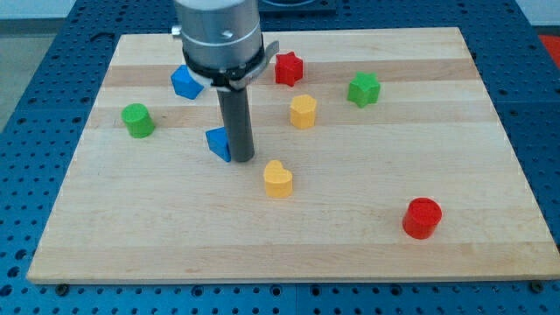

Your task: Slide yellow heart above the red circle

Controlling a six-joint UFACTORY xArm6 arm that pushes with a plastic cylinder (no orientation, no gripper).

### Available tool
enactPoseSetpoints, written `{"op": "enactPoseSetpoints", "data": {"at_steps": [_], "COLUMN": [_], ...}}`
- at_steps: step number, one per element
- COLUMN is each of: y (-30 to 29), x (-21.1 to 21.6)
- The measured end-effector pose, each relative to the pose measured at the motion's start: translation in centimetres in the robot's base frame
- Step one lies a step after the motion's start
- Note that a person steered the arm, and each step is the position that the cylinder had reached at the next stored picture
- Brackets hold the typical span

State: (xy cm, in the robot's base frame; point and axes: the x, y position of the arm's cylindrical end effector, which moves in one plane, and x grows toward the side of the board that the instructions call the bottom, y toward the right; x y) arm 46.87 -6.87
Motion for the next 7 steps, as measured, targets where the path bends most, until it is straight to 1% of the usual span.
{"op": "enactPoseSetpoints", "data": {"at_steps": [1,2,3,4,7], "y": [0.0,3.6,11.2,13.7,9.3], "x": [3.5,4.7,4.4,4.0,3.2]}}
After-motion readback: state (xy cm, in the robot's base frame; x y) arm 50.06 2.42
